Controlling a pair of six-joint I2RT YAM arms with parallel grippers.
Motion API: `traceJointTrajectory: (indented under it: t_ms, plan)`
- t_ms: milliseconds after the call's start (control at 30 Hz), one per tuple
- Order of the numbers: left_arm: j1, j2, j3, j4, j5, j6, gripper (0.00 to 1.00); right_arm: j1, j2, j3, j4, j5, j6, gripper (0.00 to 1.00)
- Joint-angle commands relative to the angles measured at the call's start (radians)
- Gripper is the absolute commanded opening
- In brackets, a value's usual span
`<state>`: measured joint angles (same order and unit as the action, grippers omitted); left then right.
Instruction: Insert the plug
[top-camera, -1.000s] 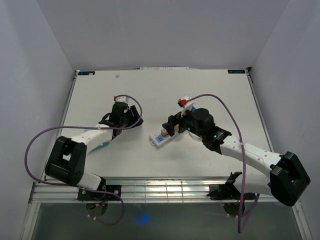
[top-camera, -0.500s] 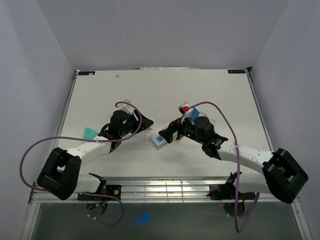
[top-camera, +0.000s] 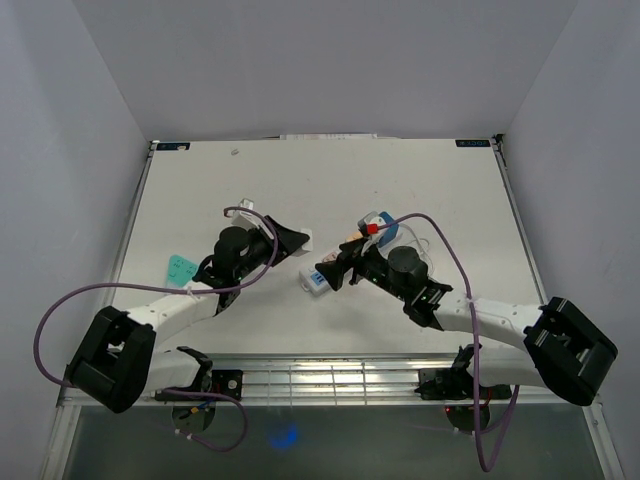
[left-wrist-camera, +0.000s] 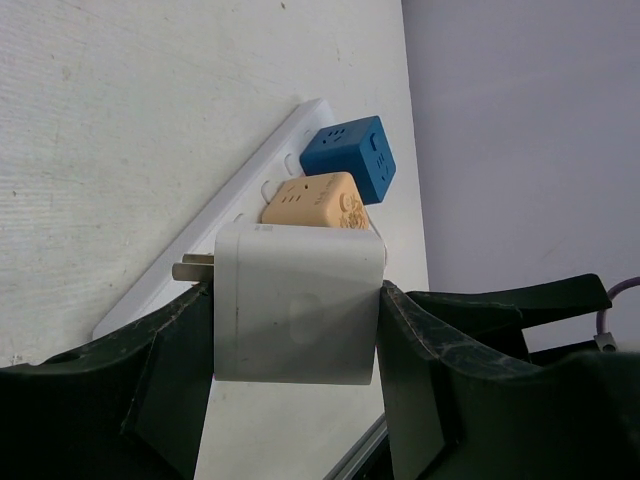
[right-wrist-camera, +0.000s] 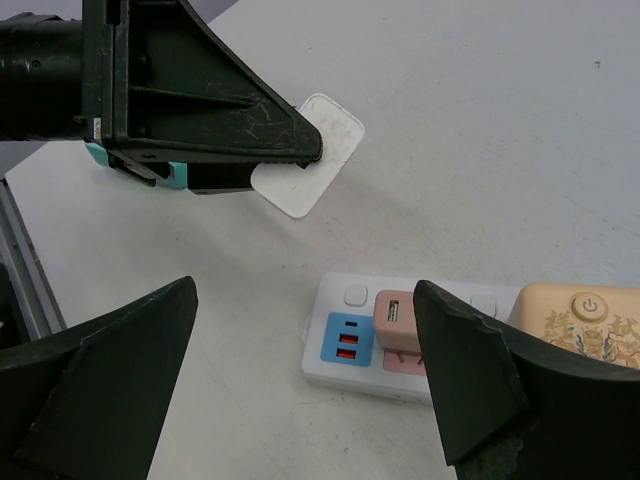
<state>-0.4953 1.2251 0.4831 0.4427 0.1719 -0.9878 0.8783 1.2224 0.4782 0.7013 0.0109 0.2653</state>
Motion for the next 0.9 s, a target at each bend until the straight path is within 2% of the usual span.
traceJointTrajectory:
  t_ms: [0, 233, 533, 633, 867]
  plan:
    - [-0.011, 0.004, 0.002, 0.074, 0.023, -0.064, 0.33, 0.028, 0.005, -0.024, 0.139, 0.075, -0.044, 0.92]
    - [-0.04, -0.03, -0.037, 0.125, -0.018, -0.124, 0.33, 0.091, 0.064, -0.021, 0.201, 0.178, -0.049, 0.88]
    - [-0.092, 0.002, -0.04, 0.174, -0.032, -0.146, 0.33, 0.131, 0.112, -0.009, 0.233, 0.284, -0.035, 0.86]
    - [-0.101, 0.016, -0.046, 0.202, -0.031, -0.157, 0.33, 0.149, 0.129, -0.009, 0.254, 0.328, -0.031, 0.81]
    - [-0.115, 0.037, -0.074, 0.261, -0.042, -0.196, 0.33, 0.194, 0.153, -0.043, 0.397, 0.432, -0.031, 0.78]
